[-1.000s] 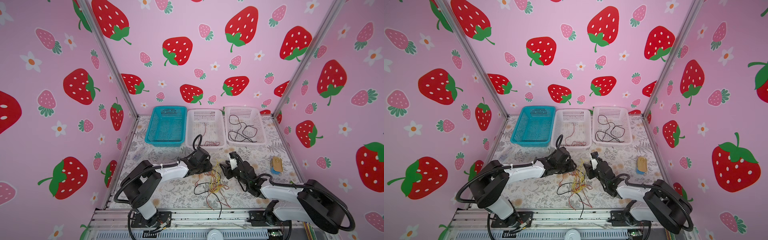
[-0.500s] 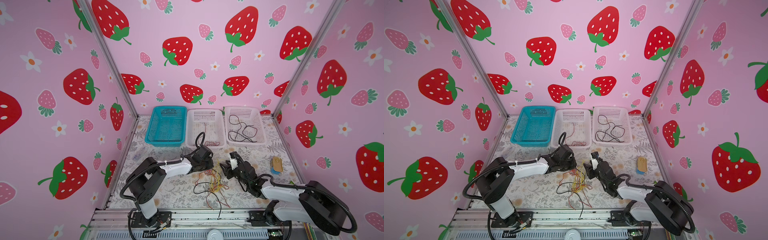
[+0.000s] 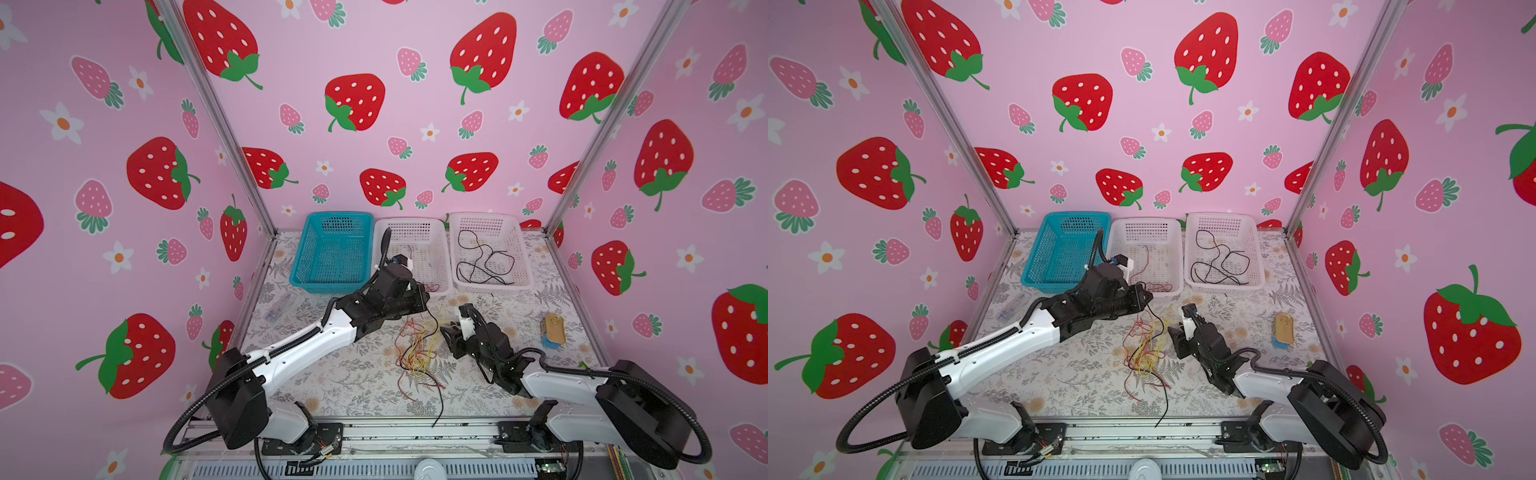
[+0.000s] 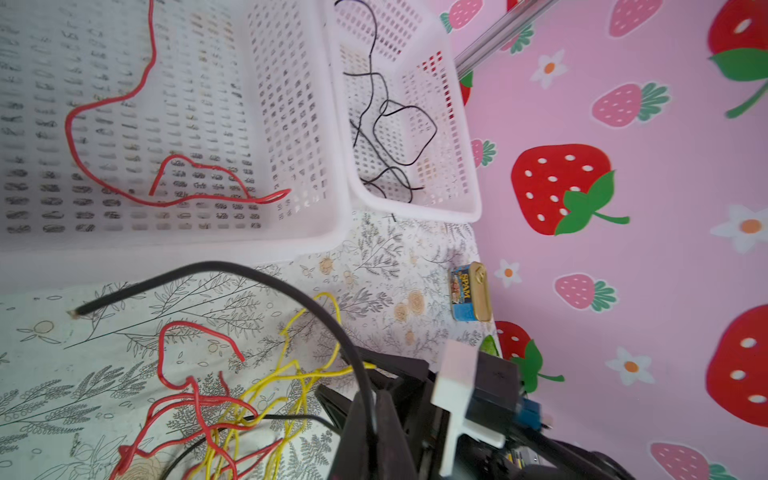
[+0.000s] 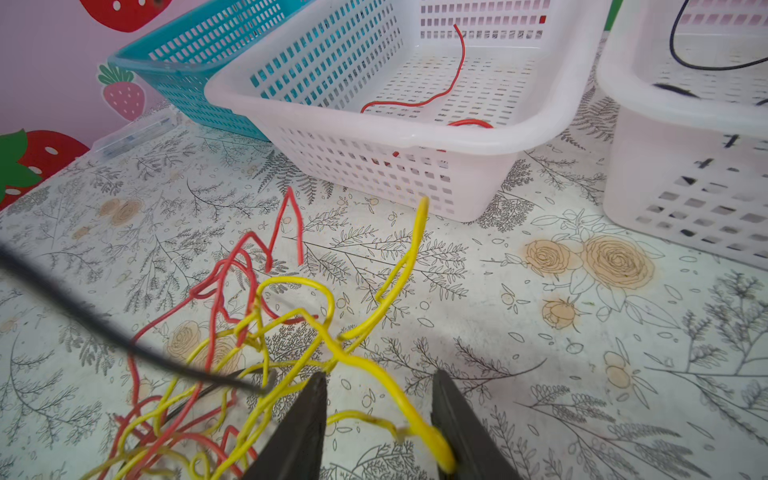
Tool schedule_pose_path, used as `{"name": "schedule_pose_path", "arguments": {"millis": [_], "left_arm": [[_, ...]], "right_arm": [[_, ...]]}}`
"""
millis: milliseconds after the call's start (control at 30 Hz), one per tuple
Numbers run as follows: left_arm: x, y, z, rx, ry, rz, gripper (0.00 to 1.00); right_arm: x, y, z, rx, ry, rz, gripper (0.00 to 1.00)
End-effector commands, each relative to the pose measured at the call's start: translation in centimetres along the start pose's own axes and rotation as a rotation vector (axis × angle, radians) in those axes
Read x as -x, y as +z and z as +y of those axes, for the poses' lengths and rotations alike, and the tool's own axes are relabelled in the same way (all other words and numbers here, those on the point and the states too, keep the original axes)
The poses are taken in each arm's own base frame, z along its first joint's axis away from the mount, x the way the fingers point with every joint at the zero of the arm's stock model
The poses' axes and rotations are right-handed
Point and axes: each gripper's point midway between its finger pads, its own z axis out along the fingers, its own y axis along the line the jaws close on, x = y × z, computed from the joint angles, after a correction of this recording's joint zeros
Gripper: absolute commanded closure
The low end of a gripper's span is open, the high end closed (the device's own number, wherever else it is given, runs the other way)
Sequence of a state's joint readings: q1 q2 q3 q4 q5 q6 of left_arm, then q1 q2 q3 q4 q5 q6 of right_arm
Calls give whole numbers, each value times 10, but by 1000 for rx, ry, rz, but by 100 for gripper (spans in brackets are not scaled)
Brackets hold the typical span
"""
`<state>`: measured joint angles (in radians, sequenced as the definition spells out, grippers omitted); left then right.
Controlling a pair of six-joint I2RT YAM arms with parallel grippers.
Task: Untangle the cables
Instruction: 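Lift the black wire with the left gripper up toward the baskets, then grasp the black wire with the right gripper while the left gripper holds it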
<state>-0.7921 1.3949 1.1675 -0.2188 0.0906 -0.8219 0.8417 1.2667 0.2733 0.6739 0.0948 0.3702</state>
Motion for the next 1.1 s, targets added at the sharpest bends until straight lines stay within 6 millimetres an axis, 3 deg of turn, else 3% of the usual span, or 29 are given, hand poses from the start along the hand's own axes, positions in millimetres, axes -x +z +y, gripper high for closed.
{"name": "schedule_pose_path", "arguments": {"millis": [0,233,367,433,533,633,800,967,1033,1067], "left_arm": [[15,-29,-25,-44,39,-17,100],[53,-93,-81,-182,84,-118,100],[61,-114,-108,-242,121,-112,100],[61,-116,-110,-240,127,-98,100],[57,-112,-108,-228,134,-67,100],[51,-107,-107,-229,129,-40,100],[51,-104,-111,-243,128,-29,100],[52,-106,-113,-249,138,-26,100],[52,-107,-113,-250,142,-25,100],[51,-109,-113,-249,145,-27,100]], "right_arm": [[2,0,2,11,4,-8,57],[4,-3,7,43,-1,-16,59],[22,-23,22,135,-22,-112,53],[37,-37,28,170,-28,-179,49],[65,-57,45,249,-37,-247,36],[101,-82,68,346,-62,-342,28],[122,-89,110,489,-140,-337,24],[107,-66,117,481,-159,-275,27],[105,-57,113,449,-158,-264,39],[106,-54,112,439,-158,-261,54]]}}
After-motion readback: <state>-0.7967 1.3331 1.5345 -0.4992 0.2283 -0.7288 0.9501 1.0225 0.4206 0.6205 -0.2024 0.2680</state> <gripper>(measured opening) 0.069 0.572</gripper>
